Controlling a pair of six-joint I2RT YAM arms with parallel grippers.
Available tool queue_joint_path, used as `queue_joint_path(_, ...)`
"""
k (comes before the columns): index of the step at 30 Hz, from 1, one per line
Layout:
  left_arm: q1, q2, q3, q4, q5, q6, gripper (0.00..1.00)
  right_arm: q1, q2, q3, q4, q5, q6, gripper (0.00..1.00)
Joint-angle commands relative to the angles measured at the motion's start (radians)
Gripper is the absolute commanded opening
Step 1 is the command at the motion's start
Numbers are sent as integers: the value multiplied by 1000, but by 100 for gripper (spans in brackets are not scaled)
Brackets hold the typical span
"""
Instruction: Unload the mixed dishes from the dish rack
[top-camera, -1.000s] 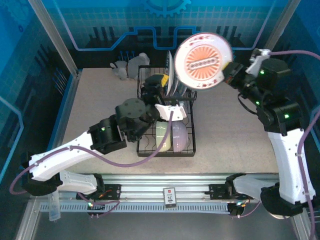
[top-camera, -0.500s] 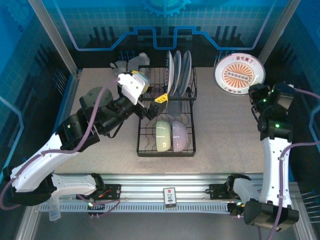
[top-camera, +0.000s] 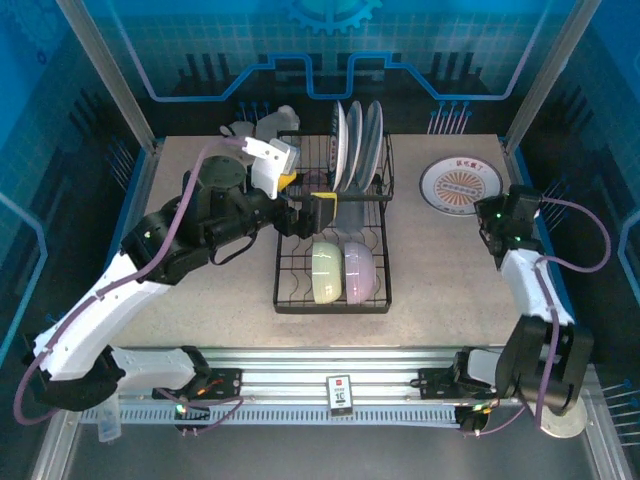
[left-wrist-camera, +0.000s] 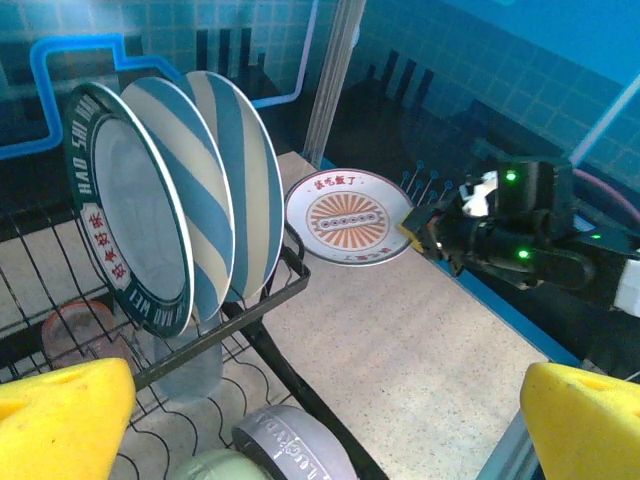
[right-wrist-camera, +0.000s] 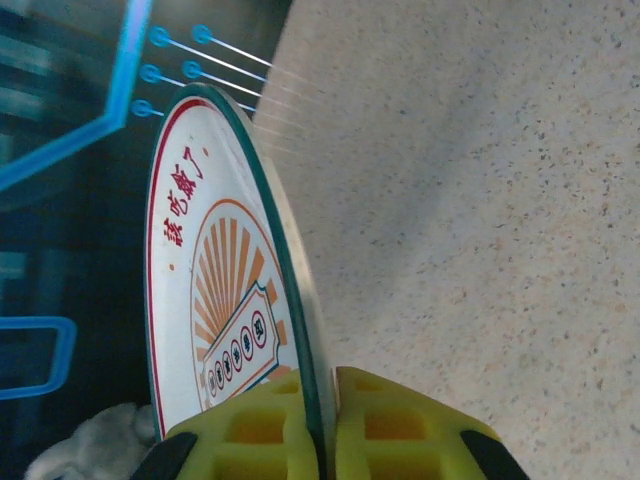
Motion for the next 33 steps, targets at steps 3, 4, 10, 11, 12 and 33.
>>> queue_joint_path(3,15,19,20,-53,55,-123,99,-15,168,35,281,-13,-17,0)
queue_joint_path(4,16,21,18,-56,55,-129,99,-15,201,49,305,-15,-23,0)
queue_joint_path(10,23,28,42,-106,16,-129,99,-19,415,170,342,-34,-45,0)
queue_joint_path(11,27,25,43,-110,12,-133,99,-19,444,187,350,-36,-46,0)
queue_joint_path(12,30,25,43,-113,9,-138,99,-19,472,207,352,-38,-49,0)
queue_joint_path(33,36,7,0,-60,17,-240,99,-31,784,492,266,-50,-44,0)
